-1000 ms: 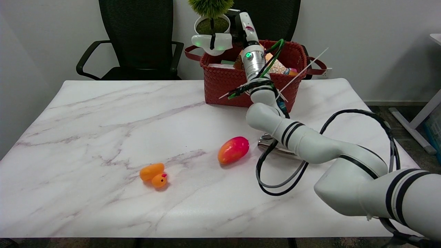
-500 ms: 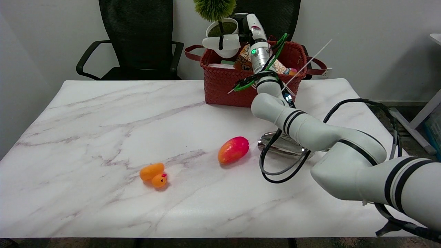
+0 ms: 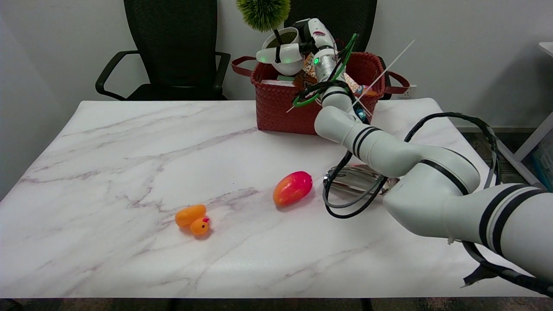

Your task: Place the potted plant into the brown storage basket.

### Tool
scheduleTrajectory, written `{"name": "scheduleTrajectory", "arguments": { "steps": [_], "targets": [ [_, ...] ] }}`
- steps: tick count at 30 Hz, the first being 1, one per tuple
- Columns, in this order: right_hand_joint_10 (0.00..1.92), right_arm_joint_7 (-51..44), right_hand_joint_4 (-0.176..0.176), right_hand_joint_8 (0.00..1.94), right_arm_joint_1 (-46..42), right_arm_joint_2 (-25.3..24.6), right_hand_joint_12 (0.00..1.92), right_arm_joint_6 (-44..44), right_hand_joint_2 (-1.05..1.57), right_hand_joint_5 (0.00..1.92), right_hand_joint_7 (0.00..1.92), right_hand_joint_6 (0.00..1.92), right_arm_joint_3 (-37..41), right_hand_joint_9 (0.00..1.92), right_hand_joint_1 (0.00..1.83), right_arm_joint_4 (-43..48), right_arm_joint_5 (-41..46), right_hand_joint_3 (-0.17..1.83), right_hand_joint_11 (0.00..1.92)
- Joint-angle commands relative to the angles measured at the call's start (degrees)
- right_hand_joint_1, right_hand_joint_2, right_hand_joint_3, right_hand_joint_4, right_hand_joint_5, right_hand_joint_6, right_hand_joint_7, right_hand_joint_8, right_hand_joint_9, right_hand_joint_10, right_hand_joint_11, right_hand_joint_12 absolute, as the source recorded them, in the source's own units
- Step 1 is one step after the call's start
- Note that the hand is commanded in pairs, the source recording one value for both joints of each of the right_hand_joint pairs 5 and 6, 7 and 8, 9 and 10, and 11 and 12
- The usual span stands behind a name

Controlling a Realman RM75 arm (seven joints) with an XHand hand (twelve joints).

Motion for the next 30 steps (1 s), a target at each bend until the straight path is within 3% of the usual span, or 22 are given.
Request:
{"name": "scheduleTrajectory", "arguments": {
  "steps": [1, 7, 30],
  "targets": [
    [0.99, -12.9, 0.0, 1.19, 3.6, -1.8, 0.65, -1.6, 0.34, 0.89, 1.19, 0.89, 0.8, 0.99, 0.96, -4.6, 0.3, 0.11, 0.65],
    [0.98, -19.6, 0.0, 1.17, 3.6, -2.0, 0.65, -2.4, 0.35, 0.87, 1.17, 0.87, 0.9, 0.98, 0.95, -4.4, 0.3, 0.12, 0.65],
    [0.98, -20.8, 0.0, 1.14, 2.4, -1.2, 0.65, -4.2, 0.32, 0.8, 1.14, 0.8, 2.0, 0.98, 0.96, -4.7, 3.0, 0.11, 0.65]
  ]
}}
